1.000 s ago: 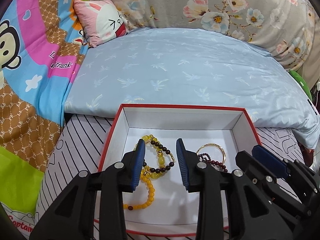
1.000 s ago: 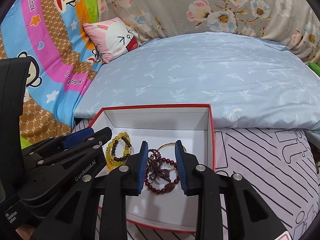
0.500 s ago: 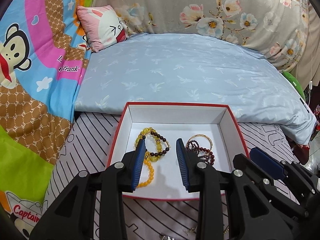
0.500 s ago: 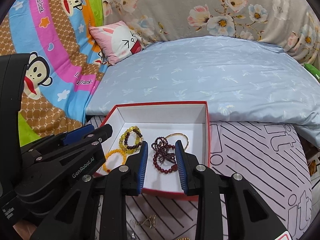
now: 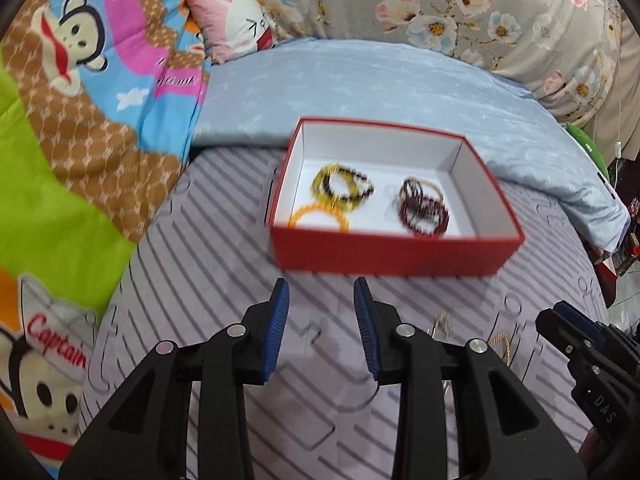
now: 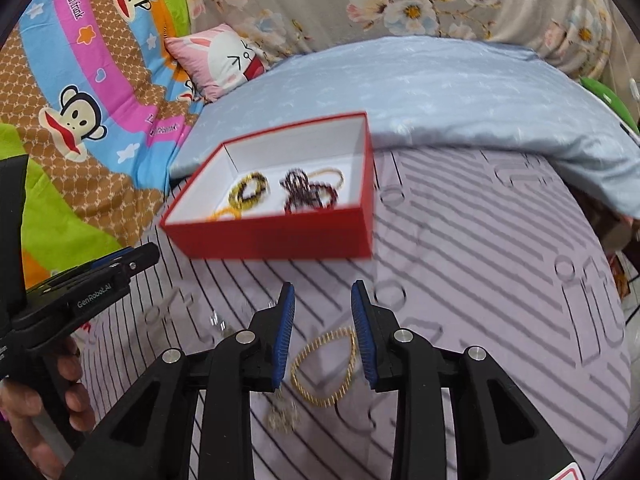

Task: Organize jewelry
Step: 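Withdraw both open tools up out of the red box, then grasp the silver watch with the left tool while the right tool grasps the gold bead chain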

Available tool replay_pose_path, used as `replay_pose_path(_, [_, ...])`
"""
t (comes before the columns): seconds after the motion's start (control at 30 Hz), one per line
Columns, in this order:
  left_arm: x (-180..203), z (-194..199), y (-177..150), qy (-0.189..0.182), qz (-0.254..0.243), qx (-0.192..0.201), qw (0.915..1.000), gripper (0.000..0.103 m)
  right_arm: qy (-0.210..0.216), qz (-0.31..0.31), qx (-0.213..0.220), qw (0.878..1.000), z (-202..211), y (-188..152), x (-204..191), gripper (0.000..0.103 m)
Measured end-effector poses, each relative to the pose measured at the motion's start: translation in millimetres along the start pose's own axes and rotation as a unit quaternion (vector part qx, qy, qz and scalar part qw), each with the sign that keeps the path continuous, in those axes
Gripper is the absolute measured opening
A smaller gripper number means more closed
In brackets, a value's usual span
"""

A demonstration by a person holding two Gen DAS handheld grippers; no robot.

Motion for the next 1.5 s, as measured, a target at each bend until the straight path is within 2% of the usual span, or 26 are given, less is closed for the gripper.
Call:
replay_pose_path(0.2, [1, 7, -51, -0.004, 0.013, -0.034, 0.9993, 0.037, -0.019, -0.006, -0.021, 1.0, 12, -50, 11, 0.03])
replay_pose_path(0.23, [3, 9, -57, -0.01, 0.017, -0.039, 0.9991, 0.04, -0.022, -0.006, -0.023, 0.999, 14, -55, 11, 0.03])
replay_pose_path(0.3, [9, 14, -65, -0.021, 0.024, -0.041, 0.9986, 0.052, -0.024, -0.009, -0.029, 0.999, 16, -67, 12, 0.03])
replay_pose_path(0.4, [26, 17, -68, -0.036, 0.024, -0.044, 0.9981, 0.052, -0.018, -0.023, -0.04, 0.999, 16, -84, 15, 0.03])
replay_pose_path(0.57, [54, 8, -60, -0.036, 0.023, -0.043, 0.9981, 0.052, -0.013, -0.031, -0.048, 0.998, 16, -96, 18, 0.03])
replay_pose_path(0.77, [67, -18, -56, -0.013, 0.021, -0.055, 0.9982, 0.052, -0.005, -0.036, -0.047, 0.998, 17, -94, 22, 0.03])
replay_pose_path(0.83, [65, -25, -59, -0.013, 0.025, -0.064, 0.9976, 0.047, -0.004, -0.036, -0.047, 0.998, 17, -93, 23, 0.03])
replay_pose_path(0.9, [60, -26, -62, -0.025, 0.03, -0.069, 0.9969, 0.028, 0.0, -0.035, -0.047, 0.998, 17, -92, 22, 0.03])
replay_pose_path(1.0, [48, -21, -65, -0.025, 0.03, -0.065, 0.9971, 0.011, 0.003, -0.032, -0.046, 0.998, 15, -89, 20, 0.03])
replay_pose_path(1.3, [3, -13, -79, -0.027, 0.046, -0.063, 0.9966, 0.011, 0.012, -0.028, -0.044, 0.999, 0, -75, 11, 0.03])
replay_pose_path(1.5, [-13, -13, -81, -0.028, 0.055, -0.062, 0.9962, 0.011, 0.008, -0.021, -0.045, 0.999, -12, -65, 6, 0.03])
Point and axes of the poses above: each gripper's, at about its wrist camera, not at the fingertips, and z roughly against the way its jaws point, x to its right, y to its top, the point moved 6 cm from there along -z, roughly the way its jaws point, and after that the axes turned 6 degrees about y, right-handed, at the moved point
